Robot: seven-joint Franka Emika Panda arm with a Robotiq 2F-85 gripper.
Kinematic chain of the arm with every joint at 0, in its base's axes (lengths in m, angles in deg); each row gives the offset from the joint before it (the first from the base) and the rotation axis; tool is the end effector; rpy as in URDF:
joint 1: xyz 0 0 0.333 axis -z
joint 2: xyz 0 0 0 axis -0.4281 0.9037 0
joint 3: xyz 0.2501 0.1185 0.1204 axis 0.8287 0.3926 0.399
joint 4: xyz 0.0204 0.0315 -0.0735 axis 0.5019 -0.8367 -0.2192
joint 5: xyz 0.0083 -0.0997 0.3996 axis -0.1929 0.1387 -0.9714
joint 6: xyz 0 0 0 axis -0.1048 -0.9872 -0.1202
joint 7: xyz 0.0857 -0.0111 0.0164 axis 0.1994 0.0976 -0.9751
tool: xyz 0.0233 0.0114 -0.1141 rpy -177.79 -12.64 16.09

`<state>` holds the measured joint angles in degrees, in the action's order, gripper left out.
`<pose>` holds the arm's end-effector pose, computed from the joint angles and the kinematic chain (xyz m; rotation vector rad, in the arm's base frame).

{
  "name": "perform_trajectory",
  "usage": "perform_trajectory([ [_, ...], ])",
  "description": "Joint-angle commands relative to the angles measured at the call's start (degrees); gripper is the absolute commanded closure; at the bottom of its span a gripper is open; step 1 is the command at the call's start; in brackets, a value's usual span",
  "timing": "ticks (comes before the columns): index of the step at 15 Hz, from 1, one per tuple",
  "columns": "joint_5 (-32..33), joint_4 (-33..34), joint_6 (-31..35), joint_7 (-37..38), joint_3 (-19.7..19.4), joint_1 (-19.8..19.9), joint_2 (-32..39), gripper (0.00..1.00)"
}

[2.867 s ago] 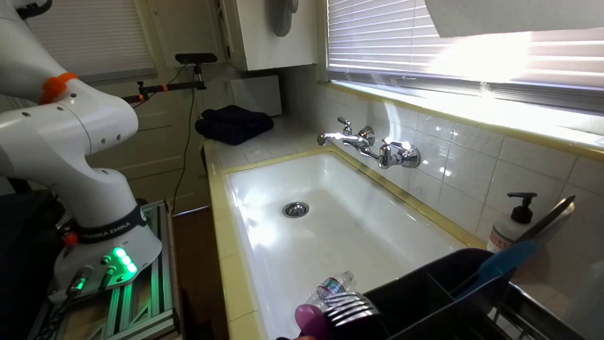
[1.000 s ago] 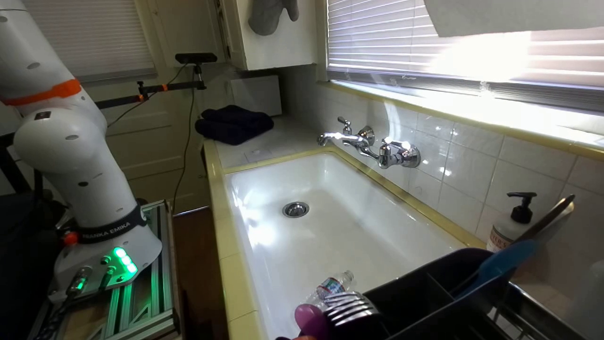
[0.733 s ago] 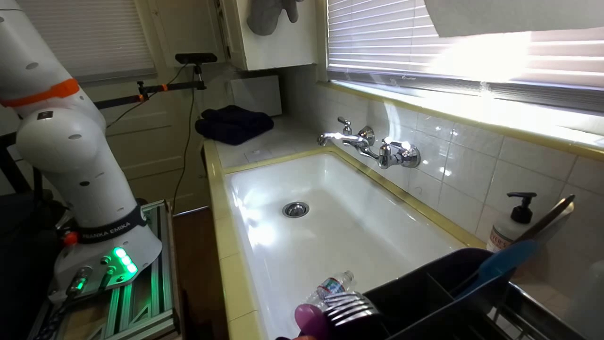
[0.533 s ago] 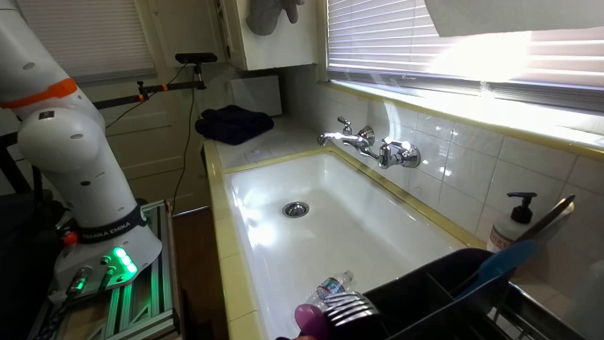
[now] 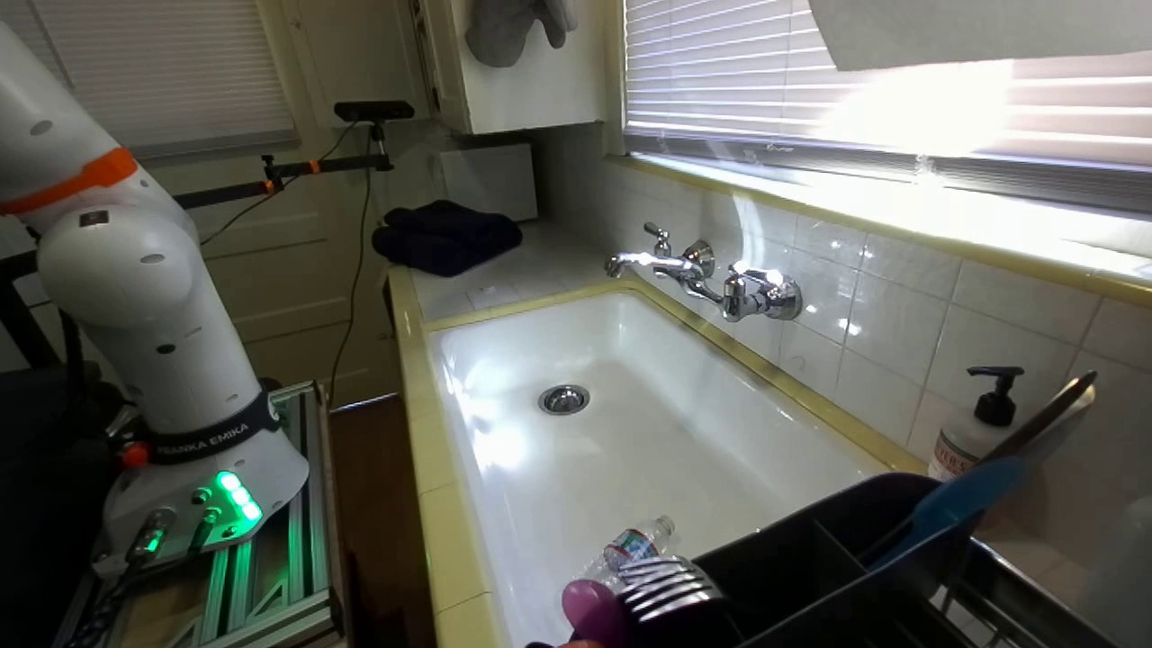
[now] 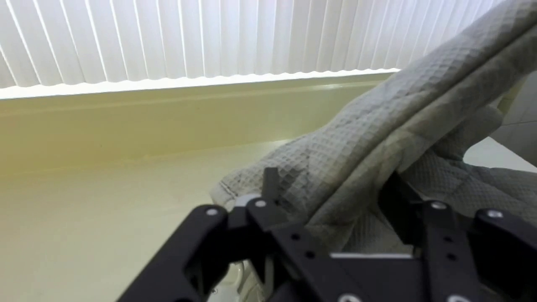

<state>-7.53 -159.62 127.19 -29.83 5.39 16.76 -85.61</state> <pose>0.4286 0.2860 0.8239 1.3067 1.5498 1.1851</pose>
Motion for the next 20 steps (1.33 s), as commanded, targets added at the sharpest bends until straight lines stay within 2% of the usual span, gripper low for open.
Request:
perform_trajectory([
  [1,0.16,-3.03,-3.51,0.98,-0.99,-1.71,-3.14,0.05],
  [2,0.0,-3.43,-4.56,0.87,-1.01,-1.97,-3.62,0.01],
  [3,-0.34,-3.94,-5.03,0.82,-1.18,-2.36,-4.07,0.0],
  [6,-0.2,-5.17,-7.13,1.68,-1.2,-2.61,-5.71,0.0],
  [13,-0.15,-8.24,-7.1,4.33,-2.3,-2.89,-10.2,0.0],
  [16,-0.54,-9.82,-6.94,5.19,-3.25,-3.18,-12.03,0.0],
  [20,-4.19,-12.22,-5.52,6.96,-6.12,-5.12,-13.48,0.0],
])
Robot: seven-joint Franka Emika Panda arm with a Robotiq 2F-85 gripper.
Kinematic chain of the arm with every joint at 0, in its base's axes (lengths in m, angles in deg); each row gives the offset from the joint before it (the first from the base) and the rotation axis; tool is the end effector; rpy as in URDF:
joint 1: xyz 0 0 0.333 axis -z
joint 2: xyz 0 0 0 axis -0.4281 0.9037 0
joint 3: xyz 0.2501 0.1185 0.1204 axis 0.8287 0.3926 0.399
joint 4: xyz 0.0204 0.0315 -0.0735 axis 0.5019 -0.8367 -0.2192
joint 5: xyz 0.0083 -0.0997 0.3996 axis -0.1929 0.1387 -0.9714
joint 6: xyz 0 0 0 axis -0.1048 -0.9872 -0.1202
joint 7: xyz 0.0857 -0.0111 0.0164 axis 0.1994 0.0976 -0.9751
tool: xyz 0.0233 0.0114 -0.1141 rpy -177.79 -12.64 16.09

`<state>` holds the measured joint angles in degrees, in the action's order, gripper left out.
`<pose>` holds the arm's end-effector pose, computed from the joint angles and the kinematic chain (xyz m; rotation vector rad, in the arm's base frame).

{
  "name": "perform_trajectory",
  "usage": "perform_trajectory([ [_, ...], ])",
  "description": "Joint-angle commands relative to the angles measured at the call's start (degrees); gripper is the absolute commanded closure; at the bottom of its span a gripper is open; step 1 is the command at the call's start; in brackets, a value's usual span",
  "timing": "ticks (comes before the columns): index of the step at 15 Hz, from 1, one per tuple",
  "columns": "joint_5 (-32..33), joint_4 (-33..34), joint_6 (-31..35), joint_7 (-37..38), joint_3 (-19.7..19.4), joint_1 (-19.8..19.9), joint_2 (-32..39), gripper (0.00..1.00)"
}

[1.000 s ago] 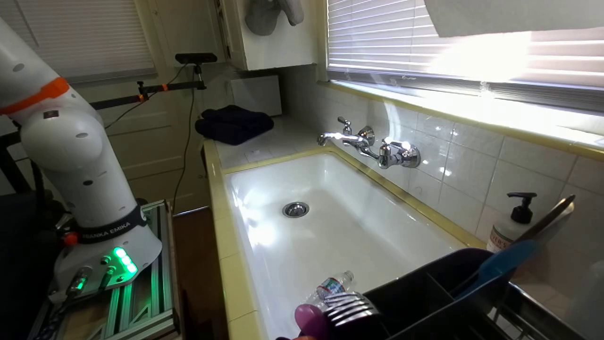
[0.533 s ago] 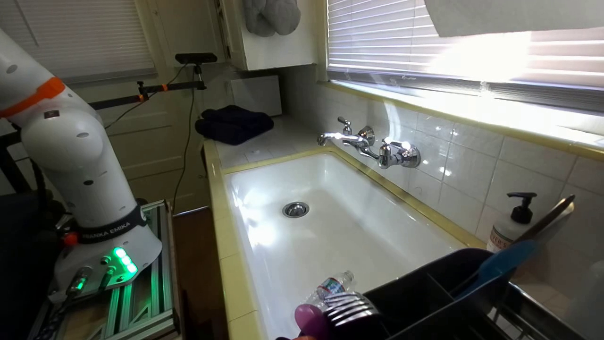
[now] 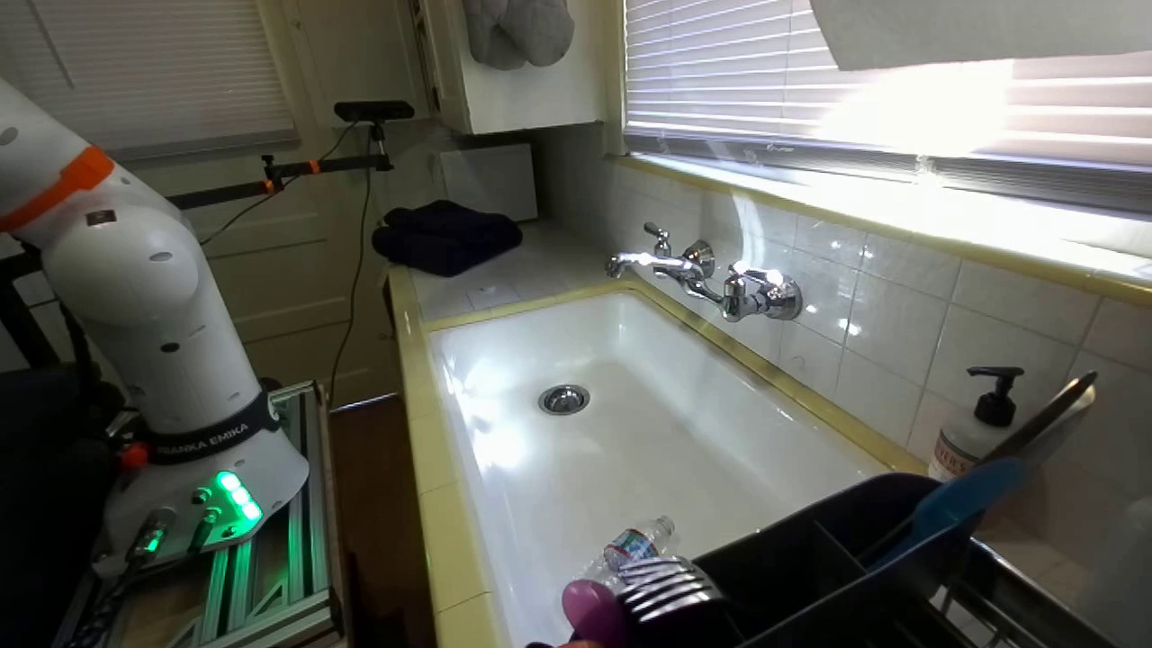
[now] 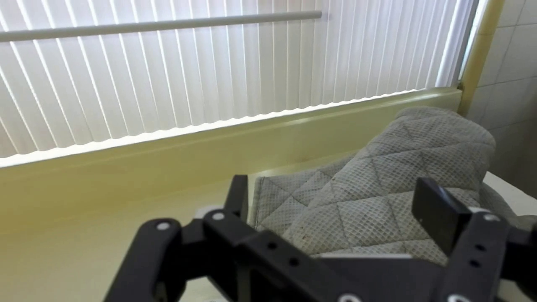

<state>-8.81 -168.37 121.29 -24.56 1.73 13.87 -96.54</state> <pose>0.3775 0.2508 0.8223 1.4616 1.4669 1.1542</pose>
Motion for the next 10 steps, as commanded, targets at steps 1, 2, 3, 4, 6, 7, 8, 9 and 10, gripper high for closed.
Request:
perform_trajectory([
  [1,-3.97,-4.09,0.15,2.47,-3.14,-2.54,-3.13,0.0],
  [2,-5.27,-4.85,0.78,3.04,-4.23,-3.11,-3.78,0.0],
  [3,-6.44,-5.61,0.96,3.45,-5.13,-3.53,-4.52,0.0],
  [4,-7.76,-6.4,0.72,3.4,-6.12,-4.1,-5.37,0.0],
  [6,-10.88,-8.05,-0.62,2.88,-8.47,-5.44,-7.49,0.0],
  [7,-12.15,-8.83,-0.87,2.71,-9.46,-5.89,-8.52,0.0],
  [8,-13.64,-10.01,-0.84,2.54,-10.77,-6.55,-9.87,0.0],
  [9,-14.79,-11.07,-0.91,2.35,-11.92,-7.0,-11.15,0.0],
  [10,-15.86,-12.19,-1.19,2.13,-13.01,-7.43,-12.49,0.0],
])
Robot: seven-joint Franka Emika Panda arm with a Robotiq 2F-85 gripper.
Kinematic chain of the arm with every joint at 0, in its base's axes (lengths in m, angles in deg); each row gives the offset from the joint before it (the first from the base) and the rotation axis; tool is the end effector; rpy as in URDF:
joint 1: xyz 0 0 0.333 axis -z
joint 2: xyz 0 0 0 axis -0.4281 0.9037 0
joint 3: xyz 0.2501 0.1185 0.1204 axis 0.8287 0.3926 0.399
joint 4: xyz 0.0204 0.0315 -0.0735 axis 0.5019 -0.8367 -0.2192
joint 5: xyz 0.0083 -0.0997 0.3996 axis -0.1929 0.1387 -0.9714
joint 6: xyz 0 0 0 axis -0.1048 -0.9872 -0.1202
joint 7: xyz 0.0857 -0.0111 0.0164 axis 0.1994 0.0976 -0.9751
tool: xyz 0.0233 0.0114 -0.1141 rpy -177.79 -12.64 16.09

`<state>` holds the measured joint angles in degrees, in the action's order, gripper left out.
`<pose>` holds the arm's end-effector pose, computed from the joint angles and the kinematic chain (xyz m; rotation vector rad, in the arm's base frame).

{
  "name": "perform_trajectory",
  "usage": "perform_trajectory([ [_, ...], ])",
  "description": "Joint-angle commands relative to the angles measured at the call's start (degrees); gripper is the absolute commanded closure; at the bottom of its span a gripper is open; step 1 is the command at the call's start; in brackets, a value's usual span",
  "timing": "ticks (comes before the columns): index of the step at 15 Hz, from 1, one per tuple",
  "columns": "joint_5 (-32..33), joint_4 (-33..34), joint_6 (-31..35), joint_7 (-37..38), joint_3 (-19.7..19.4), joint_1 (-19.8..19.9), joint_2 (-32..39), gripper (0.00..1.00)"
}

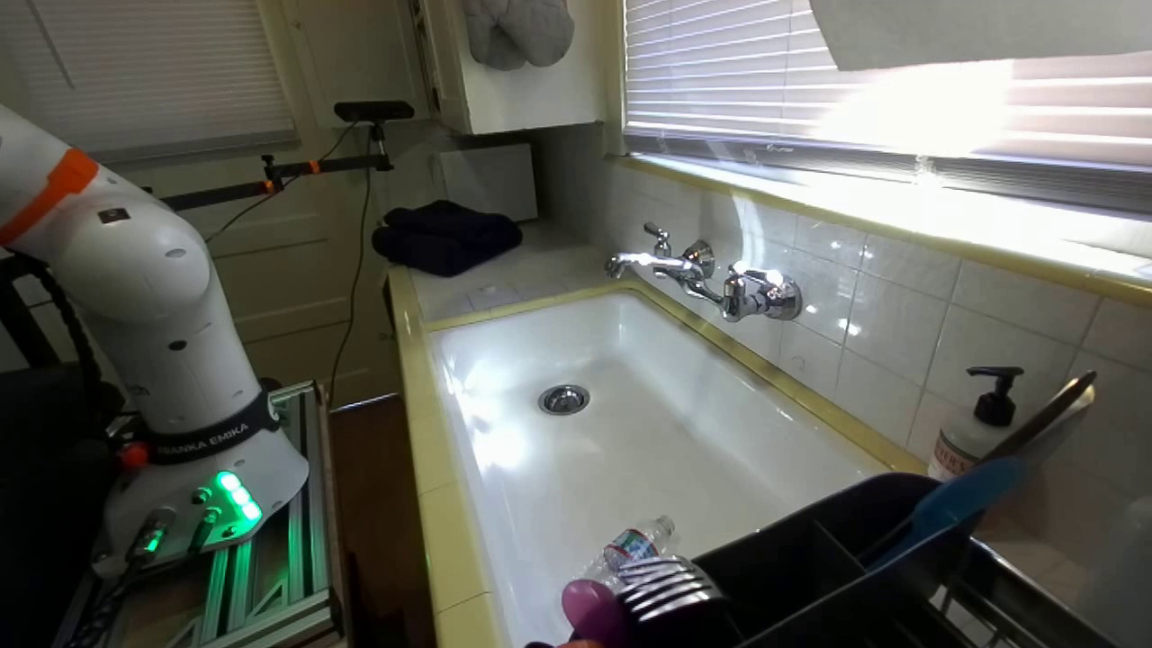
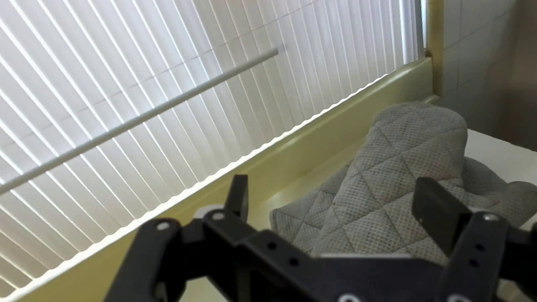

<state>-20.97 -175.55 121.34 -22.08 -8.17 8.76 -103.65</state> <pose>0.3668 0.1735 0.8197 1.7746 1.3705 1.3366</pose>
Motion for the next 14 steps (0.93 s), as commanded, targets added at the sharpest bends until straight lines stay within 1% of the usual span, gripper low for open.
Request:
perform_trajectory([
  [1,-4.62,-6.31,-1.39,-0.56,-4.22,-2.67,-6.85,0.0],
  [6,-7.87,-11.17,-4.48,-2.42,-9.36,-4.18,-13.82,0.0],
  [7,-6.27,-7.5,-2.49,-1.1,-7.47,-2.24,-9.43,0.0],
  [9,-6.88,-9.15,-2.94,-1.71,-8.76,-2.68,-11.6,0.0],
  [14,-6.96,-10.19,-2.97,-1.73,-8.89,-3.11,-12.64,0.0],
])
